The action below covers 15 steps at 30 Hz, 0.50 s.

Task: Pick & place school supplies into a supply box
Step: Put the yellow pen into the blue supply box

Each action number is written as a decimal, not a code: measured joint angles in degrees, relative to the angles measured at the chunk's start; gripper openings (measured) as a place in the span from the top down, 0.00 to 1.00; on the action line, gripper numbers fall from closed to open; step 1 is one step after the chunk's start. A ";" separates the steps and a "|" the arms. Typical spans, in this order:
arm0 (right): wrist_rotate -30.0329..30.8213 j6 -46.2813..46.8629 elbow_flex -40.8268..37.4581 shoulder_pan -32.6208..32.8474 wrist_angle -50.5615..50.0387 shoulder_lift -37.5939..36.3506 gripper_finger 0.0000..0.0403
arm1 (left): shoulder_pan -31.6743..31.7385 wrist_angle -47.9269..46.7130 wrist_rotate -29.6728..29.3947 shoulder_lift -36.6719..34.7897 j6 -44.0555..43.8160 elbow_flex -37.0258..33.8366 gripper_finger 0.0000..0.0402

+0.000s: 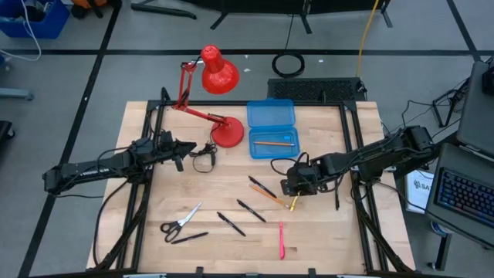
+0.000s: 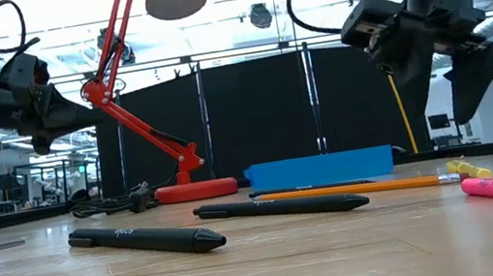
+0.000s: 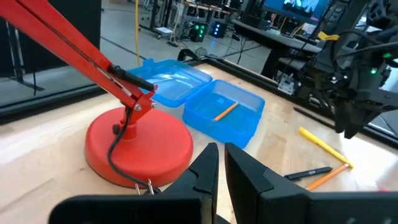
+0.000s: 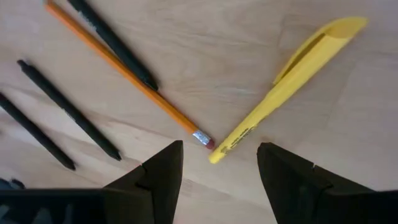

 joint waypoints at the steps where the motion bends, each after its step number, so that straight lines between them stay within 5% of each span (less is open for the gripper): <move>1: 0.09 0.97 0.00 0.00 -0.01 0.35 0.52 | -0.02 0.00 0.00 0.00 0.43 0.00 0.92; 15: 2.76 4.84 0.02 0.68 -7.06 4.20 0.52 | -0.01 -0.49 0.11 0.01 2.04 0.00 0.92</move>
